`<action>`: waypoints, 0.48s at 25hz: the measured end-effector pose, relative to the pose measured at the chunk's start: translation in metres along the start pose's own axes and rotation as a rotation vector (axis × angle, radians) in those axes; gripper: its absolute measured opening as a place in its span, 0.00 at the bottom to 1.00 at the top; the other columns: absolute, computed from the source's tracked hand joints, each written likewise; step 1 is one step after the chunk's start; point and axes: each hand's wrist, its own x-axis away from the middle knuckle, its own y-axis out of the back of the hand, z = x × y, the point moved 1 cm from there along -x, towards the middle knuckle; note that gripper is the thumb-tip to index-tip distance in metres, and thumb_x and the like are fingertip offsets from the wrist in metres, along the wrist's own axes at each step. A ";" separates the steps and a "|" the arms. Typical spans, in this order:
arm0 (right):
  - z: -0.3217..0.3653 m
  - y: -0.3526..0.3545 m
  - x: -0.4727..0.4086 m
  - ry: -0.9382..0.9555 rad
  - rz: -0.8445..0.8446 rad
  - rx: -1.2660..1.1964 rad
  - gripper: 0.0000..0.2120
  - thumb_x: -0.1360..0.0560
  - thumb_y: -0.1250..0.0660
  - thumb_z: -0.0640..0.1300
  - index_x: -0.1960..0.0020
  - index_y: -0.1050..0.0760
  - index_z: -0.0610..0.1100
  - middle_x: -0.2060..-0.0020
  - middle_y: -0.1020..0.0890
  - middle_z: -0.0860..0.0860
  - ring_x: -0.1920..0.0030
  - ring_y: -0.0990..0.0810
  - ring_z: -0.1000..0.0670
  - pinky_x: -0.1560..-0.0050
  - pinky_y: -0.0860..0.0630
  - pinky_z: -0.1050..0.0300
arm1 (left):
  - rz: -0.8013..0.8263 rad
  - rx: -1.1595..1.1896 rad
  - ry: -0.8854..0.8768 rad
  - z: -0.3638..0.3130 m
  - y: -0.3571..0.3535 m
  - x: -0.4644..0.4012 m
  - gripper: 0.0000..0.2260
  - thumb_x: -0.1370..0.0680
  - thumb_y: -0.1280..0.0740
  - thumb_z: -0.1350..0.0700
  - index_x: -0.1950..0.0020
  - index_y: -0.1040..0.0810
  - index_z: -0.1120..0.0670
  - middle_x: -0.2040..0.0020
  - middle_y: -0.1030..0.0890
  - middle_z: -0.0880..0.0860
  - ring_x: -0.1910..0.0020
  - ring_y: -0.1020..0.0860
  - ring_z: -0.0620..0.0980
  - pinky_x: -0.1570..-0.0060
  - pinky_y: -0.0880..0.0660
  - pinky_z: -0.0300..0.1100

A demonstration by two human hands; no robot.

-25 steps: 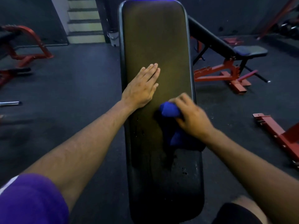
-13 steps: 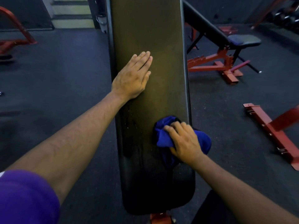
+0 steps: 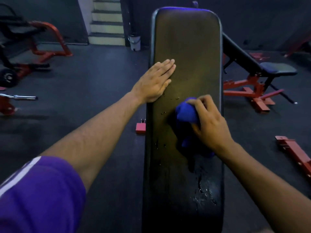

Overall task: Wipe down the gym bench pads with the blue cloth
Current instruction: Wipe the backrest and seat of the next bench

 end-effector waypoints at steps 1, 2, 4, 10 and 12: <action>0.001 -0.012 -0.017 -0.002 -0.017 0.040 0.20 0.27 0.32 0.41 0.36 0.29 0.43 0.43 0.30 0.46 0.48 0.30 0.53 0.56 0.29 0.61 | -0.019 0.012 -0.017 0.004 -0.003 0.000 0.25 0.14 0.49 0.51 0.18 0.40 0.59 0.18 0.40 0.57 0.18 0.44 0.54 0.19 0.52 0.47; 0.002 -0.027 -0.031 -0.009 -0.025 0.084 0.20 0.27 0.32 0.41 0.36 0.28 0.42 0.43 0.29 0.44 0.49 0.29 0.50 0.55 0.26 0.56 | -0.040 0.021 -0.035 0.008 -0.006 0.000 0.25 0.15 0.49 0.51 0.19 0.39 0.59 0.18 0.39 0.57 0.18 0.43 0.54 0.19 0.52 0.47; 0.005 -0.056 -0.049 -0.029 -0.033 0.173 0.20 0.27 0.33 0.43 0.37 0.28 0.41 0.44 0.27 0.42 0.49 0.27 0.45 0.52 0.24 0.48 | -0.086 0.035 -0.061 0.015 -0.013 -0.001 0.24 0.15 0.47 0.53 0.19 0.37 0.59 0.19 0.38 0.57 0.19 0.41 0.54 0.19 0.49 0.50; 0.032 -0.091 -0.047 0.100 -0.003 0.199 0.19 0.29 0.33 0.50 0.42 0.24 0.41 0.46 0.24 0.42 0.52 0.27 0.41 0.51 0.27 0.45 | -0.213 0.090 -0.095 0.024 -0.034 -0.002 0.22 0.15 0.45 0.56 0.21 0.34 0.60 0.21 0.34 0.58 0.20 0.38 0.55 0.20 0.46 0.51; 0.043 -0.100 -0.025 0.226 0.099 0.172 0.19 0.29 0.31 0.50 0.42 0.23 0.41 0.45 0.23 0.42 0.54 0.27 0.41 0.54 0.27 0.43 | -0.199 0.091 -0.081 0.022 -0.032 -0.001 0.22 0.15 0.45 0.56 0.20 0.35 0.60 0.20 0.35 0.58 0.20 0.39 0.55 0.20 0.46 0.52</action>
